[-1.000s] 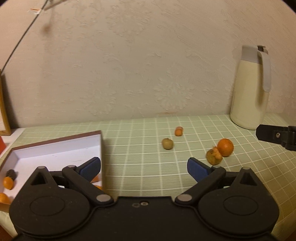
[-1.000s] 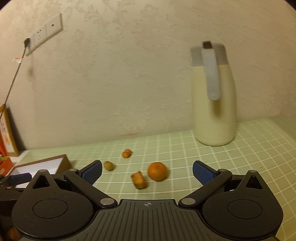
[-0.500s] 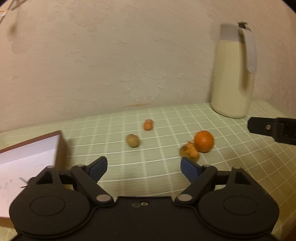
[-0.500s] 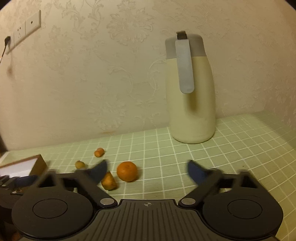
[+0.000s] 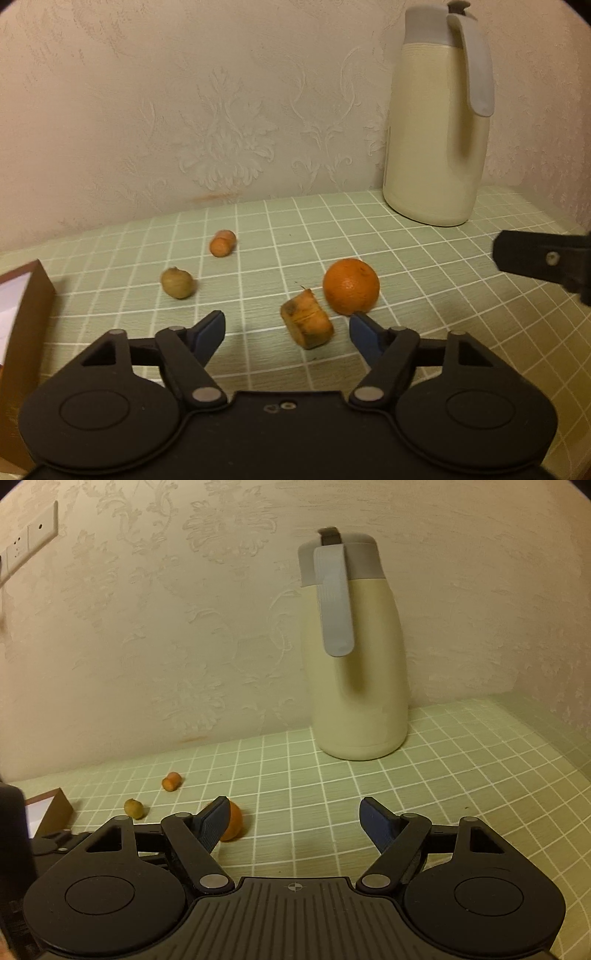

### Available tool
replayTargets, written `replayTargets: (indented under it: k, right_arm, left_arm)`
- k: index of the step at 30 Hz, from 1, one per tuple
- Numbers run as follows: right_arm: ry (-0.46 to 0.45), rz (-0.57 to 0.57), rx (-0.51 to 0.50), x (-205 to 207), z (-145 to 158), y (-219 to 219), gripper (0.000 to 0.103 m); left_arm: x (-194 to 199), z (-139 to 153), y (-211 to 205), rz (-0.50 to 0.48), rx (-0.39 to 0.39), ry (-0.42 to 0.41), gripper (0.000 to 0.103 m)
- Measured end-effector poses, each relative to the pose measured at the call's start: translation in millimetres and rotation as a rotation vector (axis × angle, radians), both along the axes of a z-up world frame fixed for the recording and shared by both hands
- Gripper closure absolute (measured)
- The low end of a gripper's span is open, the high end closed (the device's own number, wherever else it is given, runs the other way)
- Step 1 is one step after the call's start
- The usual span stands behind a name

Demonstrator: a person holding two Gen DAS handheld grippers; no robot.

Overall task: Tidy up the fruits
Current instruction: 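Close the left gripper on the tan cube-shaped dried fruit, then lower the right gripper over the mandarin and close on it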

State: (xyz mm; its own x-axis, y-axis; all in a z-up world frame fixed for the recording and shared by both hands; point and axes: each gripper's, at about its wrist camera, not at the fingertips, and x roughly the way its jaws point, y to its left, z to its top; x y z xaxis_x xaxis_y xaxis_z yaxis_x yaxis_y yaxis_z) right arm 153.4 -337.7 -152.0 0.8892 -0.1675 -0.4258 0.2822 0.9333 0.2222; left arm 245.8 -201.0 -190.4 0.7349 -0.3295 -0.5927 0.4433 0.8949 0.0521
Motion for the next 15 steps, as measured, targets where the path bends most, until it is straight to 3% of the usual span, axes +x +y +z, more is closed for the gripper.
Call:
replayTargets:
  k: [4,6,10,12,15]
  right_arm:
    - [0.002,-0.007,0.012,-1.0,-0.8,-5.2,0.025]
    - [0.003,-0.010,0.019,-0.9,-1.1,-7.3,0.025]
    - [0.010,-0.011,0.029,3.0,-3.1,-8.3,0.025]
    - [0.013,-0.010,0.037,4.9,-4.7,-8.8,0.025]
    - [0.022,0.003,0.046,10.0,-7.5,-6.7,0.025]
  left_arm:
    - [6.6,-7.1,-4.2,0.005,-0.008,0.017,0.052]
    - [9.3,-9.2,-4.9,0.011,-0.012,0.025,0.065]
    - [13.4,-12.6,-5.5,0.007,-0.019,0.042,0.078]
    - [13.3,-11.5,-4.2,0.005,-0.023,0.041,0.089]
    - [14.2,-11.4,0.1,0.016,-0.021,0.037,0.089]
